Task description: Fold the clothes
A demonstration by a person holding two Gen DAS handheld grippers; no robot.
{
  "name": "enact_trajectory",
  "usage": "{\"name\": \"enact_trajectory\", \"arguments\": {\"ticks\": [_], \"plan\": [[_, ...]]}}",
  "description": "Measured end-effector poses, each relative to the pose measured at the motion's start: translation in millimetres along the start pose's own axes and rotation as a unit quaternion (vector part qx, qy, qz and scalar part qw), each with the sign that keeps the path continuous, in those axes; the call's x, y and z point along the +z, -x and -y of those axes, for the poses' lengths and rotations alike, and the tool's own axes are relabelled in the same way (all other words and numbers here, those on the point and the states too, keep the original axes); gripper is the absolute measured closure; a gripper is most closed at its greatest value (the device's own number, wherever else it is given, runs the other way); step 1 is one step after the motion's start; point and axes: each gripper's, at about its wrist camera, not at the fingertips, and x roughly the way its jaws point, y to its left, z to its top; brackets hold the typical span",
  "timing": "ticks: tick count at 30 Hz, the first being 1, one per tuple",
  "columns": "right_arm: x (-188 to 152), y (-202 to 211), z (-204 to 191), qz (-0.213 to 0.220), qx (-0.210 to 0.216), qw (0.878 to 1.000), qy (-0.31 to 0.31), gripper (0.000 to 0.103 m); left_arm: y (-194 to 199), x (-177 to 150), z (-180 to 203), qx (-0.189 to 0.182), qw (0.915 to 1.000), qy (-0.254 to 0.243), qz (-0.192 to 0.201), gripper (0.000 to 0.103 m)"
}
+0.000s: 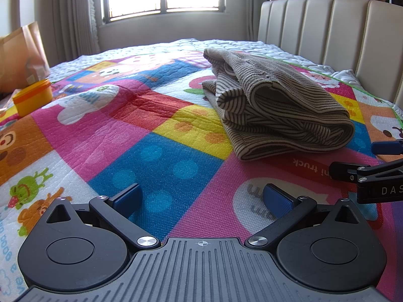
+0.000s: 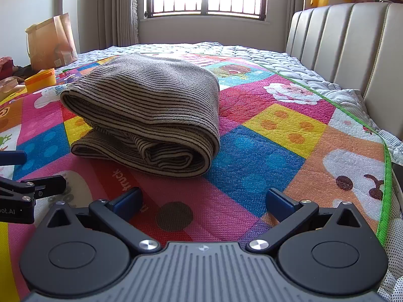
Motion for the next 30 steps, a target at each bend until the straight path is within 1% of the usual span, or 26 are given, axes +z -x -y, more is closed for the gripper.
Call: {"name": "enact_trajectory", "arguments": {"ticks": [17, 21, 24, 27, 30], "plan": [[0, 0, 0, 0.000, 0.000, 1.000, 0.000, 0.000, 0, -1, -3, -0.009, 0.9999, 0.010, 0.000, 0.000], [0, 1, 0, 0.001, 0.000, 1.000, 0.000, 0.000, -1, 0, -1, -0.004, 1.0000, 0.006, -0.002, 0.000], [0, 1, 0, 0.002, -0.001, 1.000, 0.001, 0.000, -2, 1, -1, -0.008, 1.0000, 0.005, -0.003, 0.000], [0, 1, -1, 0.002, -0.003, 1.000, 0.004, 0.000, -4, 4, -8, -0.028, 0.9994, 0.021, -0.009, 0.000], [-1, 1, 0, 0.003, 0.000, 1.000, 0.001, 0.000, 2, 8, -23, -0.061, 0.9936, 0.093, -0.020, 0.000]]}}
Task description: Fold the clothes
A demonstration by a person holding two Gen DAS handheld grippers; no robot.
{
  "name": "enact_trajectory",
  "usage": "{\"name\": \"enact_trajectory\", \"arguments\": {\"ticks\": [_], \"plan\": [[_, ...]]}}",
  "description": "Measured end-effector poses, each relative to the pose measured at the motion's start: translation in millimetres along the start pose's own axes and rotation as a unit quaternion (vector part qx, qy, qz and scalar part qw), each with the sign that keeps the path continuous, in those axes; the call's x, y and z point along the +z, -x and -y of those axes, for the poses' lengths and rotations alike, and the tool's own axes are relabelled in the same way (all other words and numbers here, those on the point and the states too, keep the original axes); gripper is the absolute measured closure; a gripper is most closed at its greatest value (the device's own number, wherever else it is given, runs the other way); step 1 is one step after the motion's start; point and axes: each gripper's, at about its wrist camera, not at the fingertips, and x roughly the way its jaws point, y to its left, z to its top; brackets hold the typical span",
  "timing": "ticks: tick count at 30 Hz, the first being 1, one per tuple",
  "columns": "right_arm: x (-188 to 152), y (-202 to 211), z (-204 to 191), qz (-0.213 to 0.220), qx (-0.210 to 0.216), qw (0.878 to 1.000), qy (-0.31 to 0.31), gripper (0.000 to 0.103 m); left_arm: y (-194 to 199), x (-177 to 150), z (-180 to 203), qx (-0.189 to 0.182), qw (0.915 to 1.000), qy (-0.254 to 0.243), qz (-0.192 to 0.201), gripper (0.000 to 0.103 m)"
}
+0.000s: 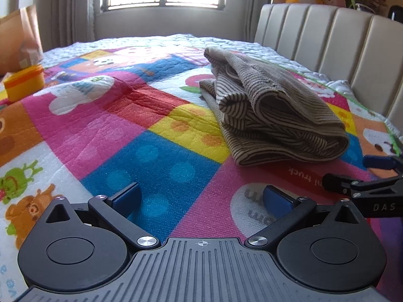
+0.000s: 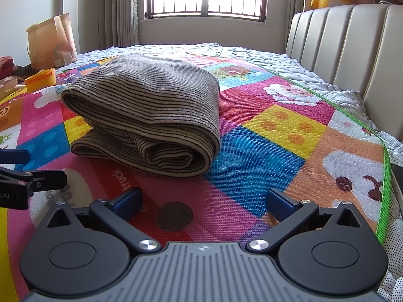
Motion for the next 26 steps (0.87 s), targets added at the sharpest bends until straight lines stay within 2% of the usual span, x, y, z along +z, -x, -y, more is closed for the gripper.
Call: {"name": "enact_trajectory", "arguments": {"ticks": [3, 6, 10, 13, 18, 26], "plan": [[0, 0, 0, 0.000, 0.000, 1.000, 0.000, 0.000, 8, 2, -13, -0.023, 0.9959, 0.087, 0.008, 0.000], [1, 0, 0, -0.001, 0.000, 1.000, 0.000, 0.000, 8, -6, -8, -0.013, 0.9963, 0.080, 0.031, 0.000], [1, -1, 1, -0.002, 0.002, 1.000, -0.002, 0.000, -2, -2, 20, 0.051, 0.9986, 0.007, 0.007, 0.000], [0, -1, 1, -0.002, 0.002, 1.000, -0.004, 0.000, -12, -5, 41, 0.104, 0.9932, -0.052, -0.006, 0.000], [-1, -1, -1, 0.003, -0.002, 1.000, 0.001, 0.000, -8, -6, 28, 0.077, 0.9964, -0.035, -0.002, 0.000], [0, -1, -1, -0.002, 0.000, 1.000, -0.001, 0.000, -8, -4, 25, 0.067, 0.9973, -0.029, 0.000, 0.000]]}}
